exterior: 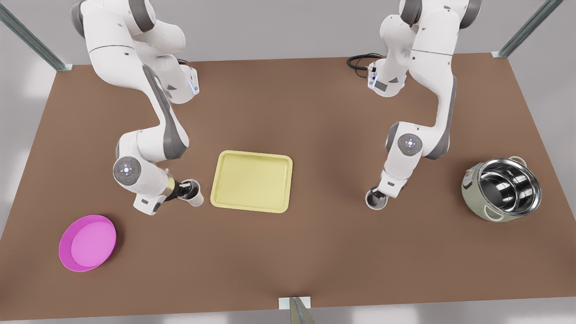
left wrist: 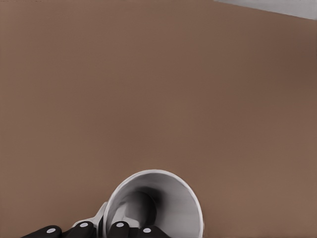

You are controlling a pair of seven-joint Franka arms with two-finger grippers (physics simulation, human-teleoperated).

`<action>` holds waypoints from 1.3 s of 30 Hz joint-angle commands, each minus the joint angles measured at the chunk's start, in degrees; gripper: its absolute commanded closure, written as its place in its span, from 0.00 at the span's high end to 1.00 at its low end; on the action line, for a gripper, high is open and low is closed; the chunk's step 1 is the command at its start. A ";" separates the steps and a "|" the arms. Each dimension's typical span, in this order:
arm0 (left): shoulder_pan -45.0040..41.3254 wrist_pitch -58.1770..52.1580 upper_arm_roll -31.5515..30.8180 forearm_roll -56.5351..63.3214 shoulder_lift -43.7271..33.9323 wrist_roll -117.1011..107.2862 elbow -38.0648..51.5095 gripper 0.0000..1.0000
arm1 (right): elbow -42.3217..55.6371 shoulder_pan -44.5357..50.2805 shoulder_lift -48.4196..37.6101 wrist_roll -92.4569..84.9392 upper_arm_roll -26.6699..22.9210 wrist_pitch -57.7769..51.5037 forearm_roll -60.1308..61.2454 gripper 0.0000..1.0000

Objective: Use the left arm to pick up the white IKEA cup from the tray and place it on the middle-left position; use the right arm to pick up the white IKEA cup from the tray and place it on the middle-right position

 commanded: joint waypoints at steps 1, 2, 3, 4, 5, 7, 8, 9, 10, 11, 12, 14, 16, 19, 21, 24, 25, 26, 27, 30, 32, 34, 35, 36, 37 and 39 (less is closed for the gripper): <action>0.50 8.35 0.13 -0.10 0.00 22.62 -0.44 0.23 | 1.01 -0.01 1.09 -9.96 -1.59 -2.83 -0.93 0.14; 1.12 8.71 0.13 -0.10 0.09 23.06 -0.44 0.23 | 2.33 -0.01 2.67 -12.24 -3.08 -2.83 -0.85 0.14; 1.21 10.37 0.13 -0.10 0.53 22.97 -0.79 0.23 | 4.09 -0.10 4.16 -13.57 -4.14 -2.83 -0.85 0.14; 1.65 11.26 0.13 -0.10 0.62 22.97 -1.23 0.23 | 4.26 -0.10 4.86 -14.71 -5.11 -2.83 -0.93 0.14; 2.09 12.92 0.13 -0.10 0.70 23.06 -1.93 0.23 | 5.23 -0.10 5.74 -16.29 -6.34 -2.83 -0.85 0.13; 2.53 14.95 0.13 -0.10 1.41 23.06 -2.37 0.23 | 7.34 -0.10 8.29 -20.86 -9.24 -2.83 -0.41 0.13; 2.79 15.30 0.13 -0.10 2.02 23.06 -2.37 0.23 | 8.30 -1.15 9.35 -22.44 -10.03 -2.83 -0.41 0.13; 2.88 17.76 0.13 -0.10 2.55 22.97 -3.08 0.23 | 9.62 -2.82 10.75 -24.02 -9.51 -2.65 -0.49 0.13; 3.23 17.94 0.05 -0.19 2.55 22.97 -3.08 0.23 | 9.80 -3.18 11.37 -24.47 -9.51 -2.12 -0.58 0.12; 3.41 18.11 0.13 -0.19 2.64 22.97 -3.08 0.23 | 10.41 -3.61 12.69 -24.91 -9.51 -1.77 -0.49 0.12; 3.76 18.29 0.13 -0.19 2.64 22.97 -3.08 0.23 | 11.99 -3.79 14.62 -24.99 -9.51 -1.68 -0.49 0.12; 4.02 19.16 0.13 -0.37 2.90 22.80 -3.43 0.23 | 13.14 -4.58 16.73 -25.87 -9.51 0.34 -0.49 0.12; 4.20 20.57 0.13 -0.45 2.90 22.62 -4.22 0.23 | 14.46 -4.93 18.31 -26.22 -9.42 1.13 -0.58 0.12; 4.20 20.66 0.13 -0.54 3.43 22.27 -4.31 0.23 | 14.46 -4.93 19.89 -26.31 -9.42 3.85 -0.58 0.12; 4.63 21.54 0.13 -0.63 4.48 22.27 -4.48 0.23 | 14.46 -5.02 20.69 -27.10 -9.51 4.82 -0.49 0.12; 5.25 21.71 0.05 -0.72 5.27 22.27 -4.40 0.23 | 14.46 -5.02 21.13 -27.19 -9.51 5.61 -0.49 0.12; 5.51 21.71 0.05 -0.72 5.27 22.36 -4.40 0.23 | 14.46 -5.02 21.13 -27.10 -9.51 5.61 -0.49 0.13; 5.51 21.71 -0.04 -0.72 5.27 22.36 -4.40 0.23 | 14.46 -5.02 21.13 -27.10 -9.51 5.61 -0.49 0.13; 5.51 21.71 -0.04 -0.89 5.27 22.27 -4.40 0.23 | 14.46 -5.02 21.21 -27.10 -9.51 5.61 -0.49 0.14; 5.51 21.80 -0.04 -1.60 5.27 22.53 -4.40 0.64 | 14.46 -5.02 21.30 -26.31 -9.51 5.61 -0.41 0.46; 5.51 21.89 -0.04 -1.60 5.27 22.62 -4.40 1.00 | 14.46 -5.02 21.30 -26.31 -9.51 5.61 -0.23 0.51; 5.51 21.10 0.05 -1.51 3.70 22.71 -4.48 1.00 | 14.46 -5.02 21.30 -26.31 -9.59 5.61 -0.23 0.53; 5.51 16.27 0.05 -1.51 0.36 22.89 -5.10 1.00 | 14.46 -5.02 21.30 -26.31 -9.59 5.61 -0.23 0.53; 5.51 11.87 0.05 -1.51 -3.16 22.80 -6.94 1.00 | 14.46 -5.02 21.21 -26.40 -9.59 5.61 -0.23 0.53; 5.43 7.92 -0.31 -1.51 -5.53 22.62 -7.65 1.00 | 14.46 -5.02 21.21 -26.40 -9.59 5.61 -0.23 0.53; 4.81 -4.11 -0.83 -1.68 -11.16 22.71 -6.95 1.00 | 14.46 -5.02 21.04 -26.66 -9.68 5.52 1.87 0.55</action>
